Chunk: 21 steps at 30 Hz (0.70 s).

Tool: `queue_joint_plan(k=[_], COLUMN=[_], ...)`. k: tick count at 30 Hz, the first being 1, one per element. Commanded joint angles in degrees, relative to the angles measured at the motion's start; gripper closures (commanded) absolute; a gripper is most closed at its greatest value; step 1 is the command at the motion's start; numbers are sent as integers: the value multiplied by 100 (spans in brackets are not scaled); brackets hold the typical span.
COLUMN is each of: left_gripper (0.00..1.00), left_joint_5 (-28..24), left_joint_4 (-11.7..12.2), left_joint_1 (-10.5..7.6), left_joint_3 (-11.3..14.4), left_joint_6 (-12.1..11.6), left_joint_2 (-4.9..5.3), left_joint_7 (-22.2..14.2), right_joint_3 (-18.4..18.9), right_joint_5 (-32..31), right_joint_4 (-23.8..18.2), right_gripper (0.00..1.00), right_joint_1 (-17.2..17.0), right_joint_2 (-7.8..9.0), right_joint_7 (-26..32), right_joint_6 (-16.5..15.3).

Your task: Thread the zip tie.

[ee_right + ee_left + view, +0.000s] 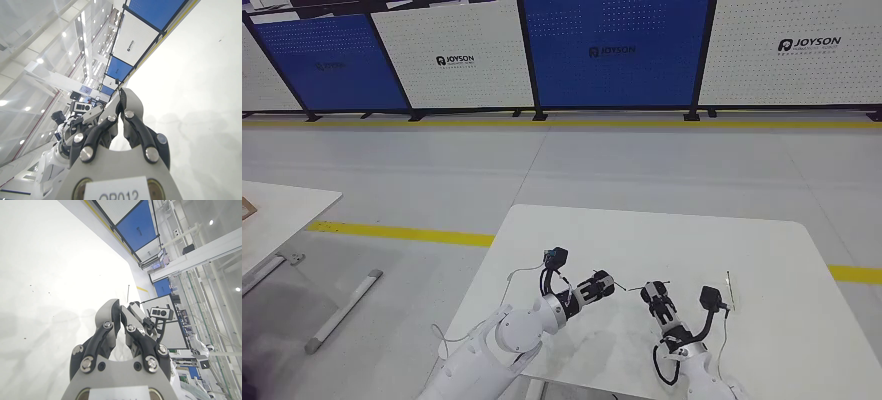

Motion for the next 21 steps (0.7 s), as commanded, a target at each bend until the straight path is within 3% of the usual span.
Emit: queue_joint_plan(k=[1, 21], left_gripper=[100, 100], left_joint_5=[0, 0], left_joint_4=[0, 0], left_joint_1=[0, 0], left_joint_3=[0, 0], left_joint_6=[0, 0], left_joint_2=[0, 0], left_joint_7=[0, 0], right_joint_3=[-9, -94], right_joint_5=[-11, -2], right_joint_4=[-9, 146], right_gripper=[100, 100], right_joint_1=[-5, 132], right_joint_2=[-2, -56], right_joint_7=[19, 25], right_joint_6=[-15, 45])
